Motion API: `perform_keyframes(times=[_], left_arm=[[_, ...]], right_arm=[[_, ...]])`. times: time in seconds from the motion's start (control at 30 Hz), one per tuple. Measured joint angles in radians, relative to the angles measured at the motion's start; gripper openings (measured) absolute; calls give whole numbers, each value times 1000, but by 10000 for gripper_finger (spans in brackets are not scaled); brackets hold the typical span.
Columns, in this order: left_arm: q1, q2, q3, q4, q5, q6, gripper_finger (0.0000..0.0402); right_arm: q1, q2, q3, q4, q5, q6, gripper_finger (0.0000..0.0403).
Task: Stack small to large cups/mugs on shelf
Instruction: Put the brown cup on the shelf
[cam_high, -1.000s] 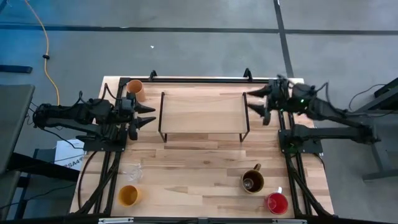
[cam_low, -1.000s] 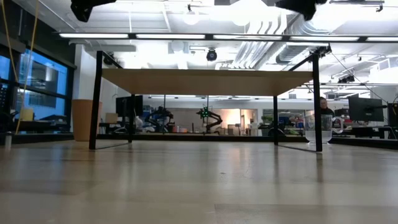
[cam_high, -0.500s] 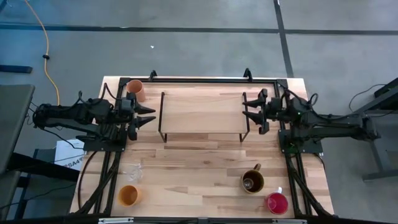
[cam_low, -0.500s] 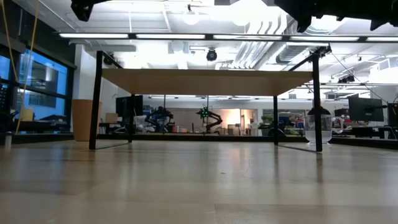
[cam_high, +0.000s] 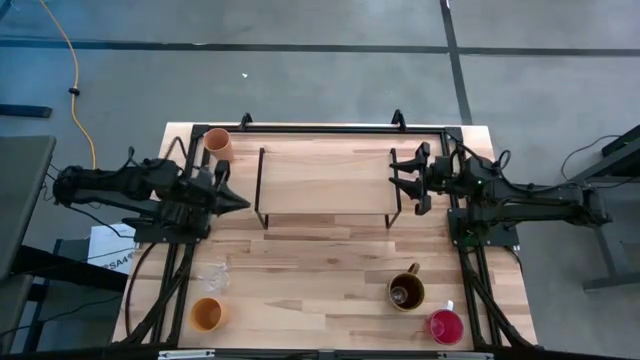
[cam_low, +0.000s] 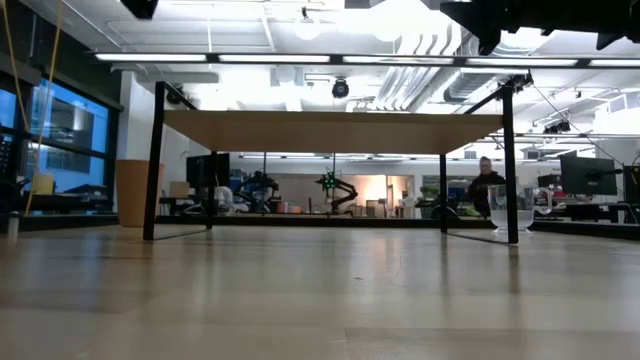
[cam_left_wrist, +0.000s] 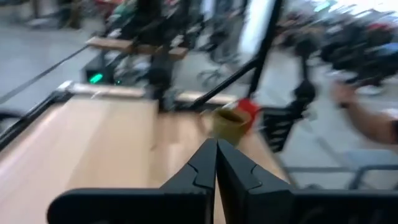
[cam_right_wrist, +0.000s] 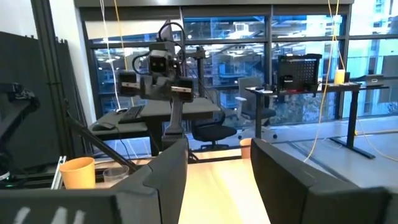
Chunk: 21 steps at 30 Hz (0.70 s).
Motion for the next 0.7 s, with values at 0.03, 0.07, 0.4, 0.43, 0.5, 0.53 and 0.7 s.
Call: perform_keyframes(times=[0.03, 0.07, 0.4, 0.43, 0.5, 0.53, 0.7], left_arm=[[0, 9, 0, -5, -39, 1, 0], [0, 14, 0, -12, -86, 0, 0], [95, 178, 247, -417, -641, -108, 0], [114, 203, 277, -467, -641, -136, 0], [144, 246, 316, -534, -641, -152, 0], [155, 263, 327, -557, -643, -165, 0], [300, 351, 363, -746, -689, -311, 0]], right_arm=[[0, 0, 0, -4, 0, 0, 167], [0, 0, 0, -7, 2, 0, 167], [0, 1, 0, -46, 39, -4, 167], [0, 1, 0, -47, 39, -4, 167], [0, 1, 0, -48, 39, -9, 167], [0, 1, 0, -48, 40, -11, 167], [0, 1, 0, -49, 52, -9, 167]])
